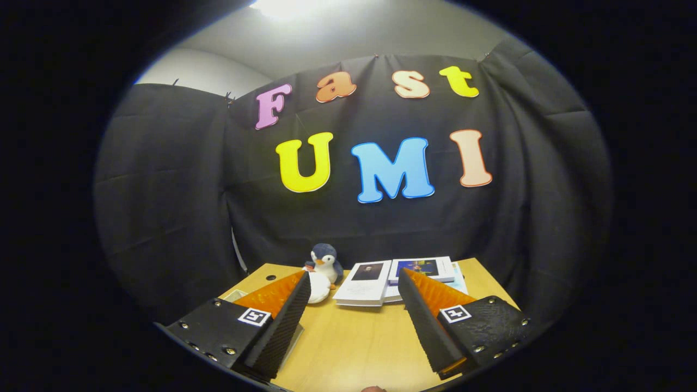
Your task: Open the storage box then place both shoes into the box .Put the left shoe in first, then the right shoe, with the right side of both shoes facing outward in a uniform manner.
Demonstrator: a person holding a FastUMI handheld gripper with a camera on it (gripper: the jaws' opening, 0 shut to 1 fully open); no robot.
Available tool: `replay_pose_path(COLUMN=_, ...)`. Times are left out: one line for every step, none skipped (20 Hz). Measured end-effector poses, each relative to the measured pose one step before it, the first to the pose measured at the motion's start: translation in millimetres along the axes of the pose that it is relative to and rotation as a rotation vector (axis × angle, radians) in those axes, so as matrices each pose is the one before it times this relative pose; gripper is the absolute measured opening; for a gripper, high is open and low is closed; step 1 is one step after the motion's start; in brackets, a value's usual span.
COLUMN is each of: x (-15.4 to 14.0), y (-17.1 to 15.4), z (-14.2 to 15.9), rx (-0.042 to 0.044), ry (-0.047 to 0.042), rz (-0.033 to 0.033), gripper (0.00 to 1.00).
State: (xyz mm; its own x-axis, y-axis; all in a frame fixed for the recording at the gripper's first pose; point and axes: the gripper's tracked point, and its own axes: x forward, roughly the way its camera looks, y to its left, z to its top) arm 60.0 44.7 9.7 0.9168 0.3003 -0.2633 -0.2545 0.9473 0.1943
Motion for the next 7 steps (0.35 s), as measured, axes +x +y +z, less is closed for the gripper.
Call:
replay_pose_path(x=-3.81, y=-9.2, z=4.21, rx=0.00081, ry=-0.01906, rz=-0.01544, gripper=0.98)
replay_pose_path(x=-3.26, y=-8.11, z=1.51, rx=0.00761, ry=-0.01057, rz=-0.01317, gripper=0.97)
replay_pose_path(x=-3.03, y=-6.96, z=-0.06, rx=0.00935, ry=-0.00471, rz=-0.008, gripper=0.97)
replay_pose_path(x=-0.96, y=-7.6, z=1.13, rx=0.01014, ry=-0.00837, rz=-0.01412, gripper=0.97)
replay_pose_path(x=-1.76, y=-6.23, z=1.66, rx=0.00829, ry=-0.00571, rz=-0.00952, gripper=0.97)
replay_pose_path(x=-0.25, y=-4.55, z=2.06, rx=0.00827, ry=-0.00994, rz=-0.00716, gripper=0.97)
replay_pose_path(x=-0.55, y=-1.23, z=0.88, rx=0.0047, ry=-0.00672, rz=-0.00244, gripper=0.97)
